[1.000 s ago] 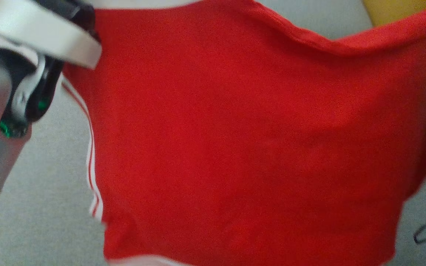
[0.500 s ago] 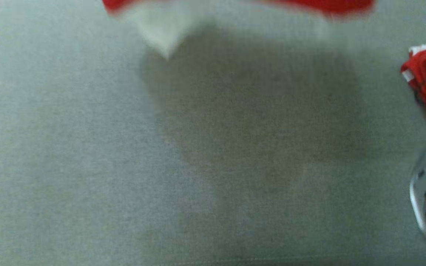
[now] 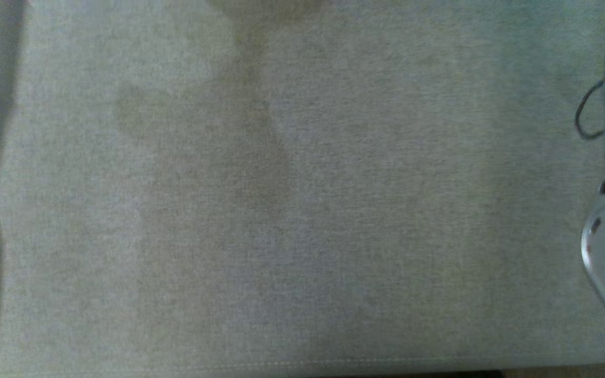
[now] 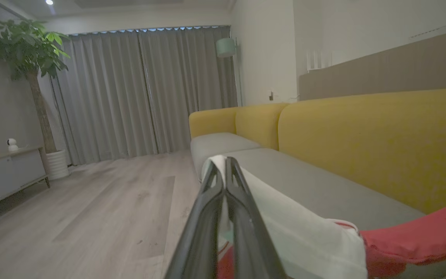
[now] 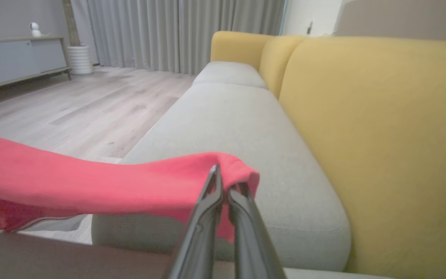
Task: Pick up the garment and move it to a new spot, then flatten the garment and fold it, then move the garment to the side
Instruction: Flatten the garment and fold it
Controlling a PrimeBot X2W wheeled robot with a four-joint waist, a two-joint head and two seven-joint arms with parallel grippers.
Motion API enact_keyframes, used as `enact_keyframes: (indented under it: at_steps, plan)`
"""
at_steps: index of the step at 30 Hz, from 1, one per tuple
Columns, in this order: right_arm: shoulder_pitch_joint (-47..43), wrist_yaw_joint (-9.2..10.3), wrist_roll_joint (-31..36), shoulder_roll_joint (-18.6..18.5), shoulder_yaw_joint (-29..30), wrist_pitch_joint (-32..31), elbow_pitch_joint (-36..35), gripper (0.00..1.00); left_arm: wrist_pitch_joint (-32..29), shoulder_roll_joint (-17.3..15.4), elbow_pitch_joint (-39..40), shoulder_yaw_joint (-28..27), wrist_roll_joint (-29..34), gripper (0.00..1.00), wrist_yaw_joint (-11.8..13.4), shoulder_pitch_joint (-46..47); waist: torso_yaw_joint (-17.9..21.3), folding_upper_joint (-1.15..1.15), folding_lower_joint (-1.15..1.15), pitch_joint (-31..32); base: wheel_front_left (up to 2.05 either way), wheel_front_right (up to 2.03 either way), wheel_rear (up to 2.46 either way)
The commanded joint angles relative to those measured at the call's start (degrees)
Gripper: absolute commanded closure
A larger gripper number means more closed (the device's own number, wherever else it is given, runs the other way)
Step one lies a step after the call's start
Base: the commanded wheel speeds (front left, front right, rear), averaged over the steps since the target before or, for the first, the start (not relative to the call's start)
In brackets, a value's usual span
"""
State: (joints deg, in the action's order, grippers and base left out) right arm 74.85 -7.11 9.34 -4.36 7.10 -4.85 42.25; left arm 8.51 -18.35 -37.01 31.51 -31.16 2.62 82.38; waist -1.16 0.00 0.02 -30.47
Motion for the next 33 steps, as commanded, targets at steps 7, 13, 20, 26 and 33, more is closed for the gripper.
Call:
enact_keyframes:
  at_steps: [7, 13, 20, 26, 33]
  plan:
    - [-8.0, -0.37, -5.6, 1.5, -1.8, 9.9, 4.3, 1.00, 4.9, -1.6, 4.5, -2.9, -4.2, 1.00, -1.6, -11.9, -1.7, 0.00, -0.02, -2.2, 0.00, 0.00, 0.00]
    - [-17.3, -0.37, -11.9, 1.5, -3.1, 15.8, 3.1, 1.00, 6.1, -3.8, 14.3, -4.8, -5.8, 1.00, -0.5, -24.8, -1.2, 0.00, -0.02, 1.5, 0.00, 0.00, 0.00]
    - [-30.0, -0.37, -18.9, 1.5, -5.0, 18.2, -2.7, 1.00, 6.2, -7.0, 25.9, -6.4, -8.3, 1.00, 2.8, -41.5, -0.4, 0.00, -0.02, 7.5, 0.00, 0.00, 0.00]
    - [-45.4, -0.37, -21.7, 1.5, -3.5, 18.7, -10.5, 1.00, 6.2, -8.4, 34.7, -6.3, -10.9, 1.00, 6.3, -58.6, -1.0, 0.00, -0.02, 16.0, 0.00, 0.00, 0.00]
    - [-65.9, -0.37, -24.7, 1.5, -2.3, 13.4, -24.4, 1.00, 5.7, -9.3, 44.9, -3.9, -11.8, 1.00, 11.6, -77.5, -2.5, 0.00, -0.02, 27.4, 0.00, 0.00, 0.00]
